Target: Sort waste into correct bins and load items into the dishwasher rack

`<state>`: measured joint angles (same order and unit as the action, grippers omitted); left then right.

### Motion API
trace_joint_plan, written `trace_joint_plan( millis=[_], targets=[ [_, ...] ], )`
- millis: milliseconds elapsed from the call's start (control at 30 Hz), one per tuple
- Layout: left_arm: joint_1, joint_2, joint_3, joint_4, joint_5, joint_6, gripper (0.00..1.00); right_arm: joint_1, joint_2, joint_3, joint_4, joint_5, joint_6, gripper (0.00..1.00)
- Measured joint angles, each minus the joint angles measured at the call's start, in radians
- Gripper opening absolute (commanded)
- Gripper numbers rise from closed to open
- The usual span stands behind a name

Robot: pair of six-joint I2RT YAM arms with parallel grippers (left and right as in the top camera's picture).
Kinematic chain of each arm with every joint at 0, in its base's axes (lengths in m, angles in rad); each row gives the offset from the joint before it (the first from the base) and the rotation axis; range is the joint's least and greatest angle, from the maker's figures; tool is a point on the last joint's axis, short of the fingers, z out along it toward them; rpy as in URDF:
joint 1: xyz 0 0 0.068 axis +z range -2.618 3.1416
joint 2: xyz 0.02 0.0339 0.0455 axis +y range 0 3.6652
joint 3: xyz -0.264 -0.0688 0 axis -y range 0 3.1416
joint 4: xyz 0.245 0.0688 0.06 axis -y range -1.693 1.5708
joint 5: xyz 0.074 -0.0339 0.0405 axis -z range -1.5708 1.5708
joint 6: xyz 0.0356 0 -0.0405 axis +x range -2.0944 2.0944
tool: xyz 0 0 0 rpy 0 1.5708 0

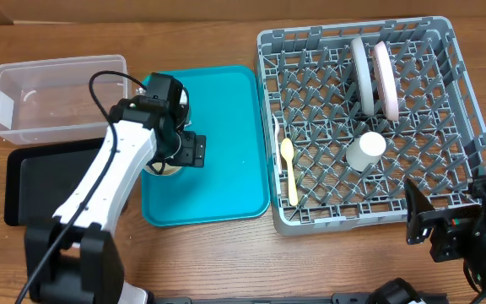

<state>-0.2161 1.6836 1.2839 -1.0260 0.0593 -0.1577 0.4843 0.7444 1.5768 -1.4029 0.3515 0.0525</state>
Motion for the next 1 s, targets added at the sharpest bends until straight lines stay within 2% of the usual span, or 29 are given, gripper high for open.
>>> trace_joint_plan(
  millis=[67,133,167,233,267,367,467,600,667,733,1000],
  targets=[
    [-0.002,0.04,0.0,0.009,0.0,-0.004,0.88,0.0,0.0,0.0,-0.024,0.0,0.0,1.0],
    [-0.005,0.066,0.0,0.019,-0.001,-0.014,0.83,0.0,0.0,0.0,-0.034,0.002,0.0,1.0],
    [-0.006,0.077,0.0,0.032,-0.002,-0.021,0.77,0.0,0.0,0.0,-0.039,0.003,0.0,1.0],
    [-0.007,0.092,0.0,0.063,-0.004,-0.027,0.54,0.0,0.0,0.0,-0.053,0.003,0.0,1.0],
    [-0.007,0.098,0.0,0.074,-0.004,-0.037,0.47,0.0,0.0,0.0,-0.057,0.004,0.0,1.0],
    [-0.007,0.14,0.0,0.114,-0.008,-0.077,0.43,0.0,0.0,0.0,-0.056,0.004,0.0,1.0],
    [-0.02,0.19,0.0,0.16,-0.012,-0.097,0.32,0.0,0.0,0.0,-0.057,0.004,0.0,1.0],
    [-0.045,0.229,0.0,0.163,-0.059,-0.149,0.29,0.0,0.0,0.0,-0.057,0.004,0.0,1.0],
    [-0.048,0.232,0.0,0.169,-0.088,-0.174,0.2,0.0,0.0,0.0,-0.057,0.004,0.0,1.0],
    [-0.048,0.231,0.0,0.187,-0.108,-0.192,0.04,0.0,0.0,0.0,-0.057,0.004,0.0,1.0],
    [-0.05,0.23,0.011,0.177,-0.157,-0.227,0.04,0.0,0.0,0.0,-0.057,0.004,0.0,1.0]
  ],
)
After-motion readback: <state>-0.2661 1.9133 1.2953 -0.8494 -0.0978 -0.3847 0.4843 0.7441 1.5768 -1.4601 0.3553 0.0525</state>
